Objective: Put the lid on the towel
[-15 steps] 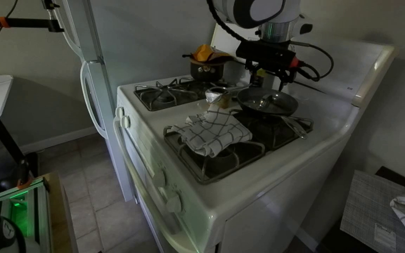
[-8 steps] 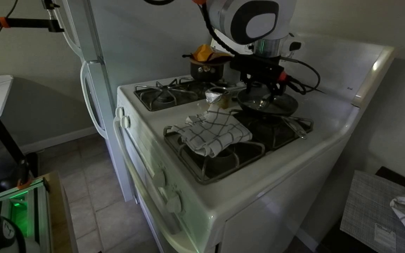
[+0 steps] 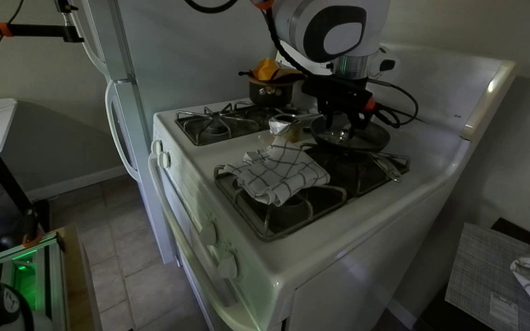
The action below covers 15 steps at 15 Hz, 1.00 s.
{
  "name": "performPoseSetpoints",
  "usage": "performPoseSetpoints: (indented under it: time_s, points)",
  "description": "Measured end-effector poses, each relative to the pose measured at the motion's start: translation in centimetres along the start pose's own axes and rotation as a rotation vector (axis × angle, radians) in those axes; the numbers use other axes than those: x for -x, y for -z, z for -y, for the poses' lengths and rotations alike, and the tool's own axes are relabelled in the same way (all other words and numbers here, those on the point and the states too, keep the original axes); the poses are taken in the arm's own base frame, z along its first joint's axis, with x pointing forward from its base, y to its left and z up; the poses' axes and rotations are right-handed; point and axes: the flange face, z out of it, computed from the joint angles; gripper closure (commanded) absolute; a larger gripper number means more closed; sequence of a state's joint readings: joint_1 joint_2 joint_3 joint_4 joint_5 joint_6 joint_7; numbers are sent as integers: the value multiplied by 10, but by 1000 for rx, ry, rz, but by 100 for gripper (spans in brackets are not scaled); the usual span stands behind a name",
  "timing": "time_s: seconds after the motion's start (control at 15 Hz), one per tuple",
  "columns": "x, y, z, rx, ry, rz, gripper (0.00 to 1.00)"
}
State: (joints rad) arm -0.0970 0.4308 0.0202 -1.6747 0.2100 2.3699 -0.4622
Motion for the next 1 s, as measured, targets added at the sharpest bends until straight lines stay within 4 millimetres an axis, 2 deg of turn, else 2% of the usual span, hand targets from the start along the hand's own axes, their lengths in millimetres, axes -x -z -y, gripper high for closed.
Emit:
performPoseSetpoints:
  time_s: [0.07, 0.2, 0.27, 0.33, 0.4, 0.47, 0.53, 1.0]
  points:
    - [0, 0, -1, 2, -4, 1, 58]
    - [1, 0, -3, 6, -10, 2, 71]
    - [1, 1, -4, 7, -12, 2, 73]
    - [2, 0, -6, 9, -13, 4, 91]
    - [3, 0, -7, 11, -13, 5, 99]
    - [3, 0, -9, 15, -13, 8, 100]
    - [4, -1, -10, 17, -12, 9, 95]
    - [3, 0, -9, 17, 12, 9, 95]
